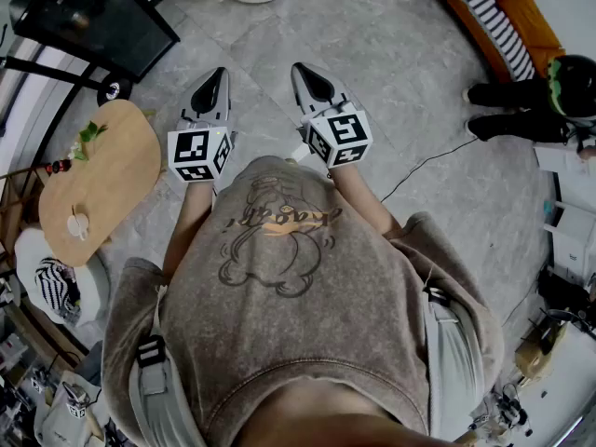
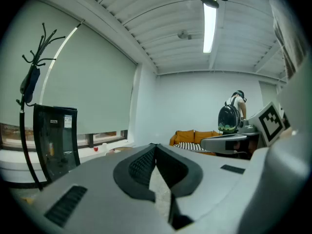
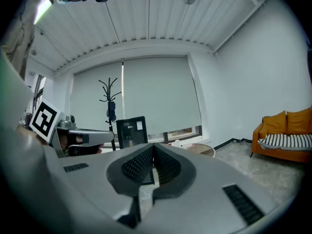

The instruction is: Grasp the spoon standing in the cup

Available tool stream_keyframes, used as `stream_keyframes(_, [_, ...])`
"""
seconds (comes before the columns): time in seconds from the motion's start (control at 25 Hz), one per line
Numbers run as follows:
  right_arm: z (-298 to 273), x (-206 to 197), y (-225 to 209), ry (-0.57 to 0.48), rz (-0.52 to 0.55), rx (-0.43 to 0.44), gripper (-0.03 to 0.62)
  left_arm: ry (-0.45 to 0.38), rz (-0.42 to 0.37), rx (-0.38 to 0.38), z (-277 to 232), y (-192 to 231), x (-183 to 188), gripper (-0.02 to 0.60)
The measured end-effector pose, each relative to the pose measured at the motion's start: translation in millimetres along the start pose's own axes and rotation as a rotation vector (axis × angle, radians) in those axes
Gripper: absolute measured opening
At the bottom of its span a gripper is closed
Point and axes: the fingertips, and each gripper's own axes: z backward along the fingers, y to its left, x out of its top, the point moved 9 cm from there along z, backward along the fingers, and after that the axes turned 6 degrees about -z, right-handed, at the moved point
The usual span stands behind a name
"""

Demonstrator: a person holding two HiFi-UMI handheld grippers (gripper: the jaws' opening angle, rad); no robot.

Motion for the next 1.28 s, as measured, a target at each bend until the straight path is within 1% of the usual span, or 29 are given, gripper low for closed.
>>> stream_keyframes(0.16, [-8,-2,5,-0.001,-0.004,0.011,0.018,0.003,0.004,0.004,-1,9,-2,0.017])
stream_keyframes(0.36, [-16,-2,8,-0.011,-0.012,0.039,0.018,-0.002,-0.016,-0.004,-5,18,-3,0.017])
stream_keyframes(0.48, [-17,-5,11,-0.012,0.01,0.032,0.018,-0.007,-0.019,-0.013,-3,25,-6,0.017])
stream_keyframes(0.6, [-18,-8,11,-0.02,0.002,0.015,0.018,-0.011,0.004,-0.022,-6,32,-7,0.017])
stream_keyframes(0.72, [-22,-10,10,-0.016,-0.007,0.004,0.018,-0.005,0.007,-0.027,-13,36,-9,0.017])
stream_keyframes(1.0, [-50,-9,-9,-0.009,-0.016,-0.012,0.018,0.004,0.008,-0.037,-45,52,-13,0.017])
stream_keyframes(1.28, [-102,3,-40,-0.021,-0.009,-0.009,0.018,-0.011,-0.013,-0.042,-95,77,-8,0.017])
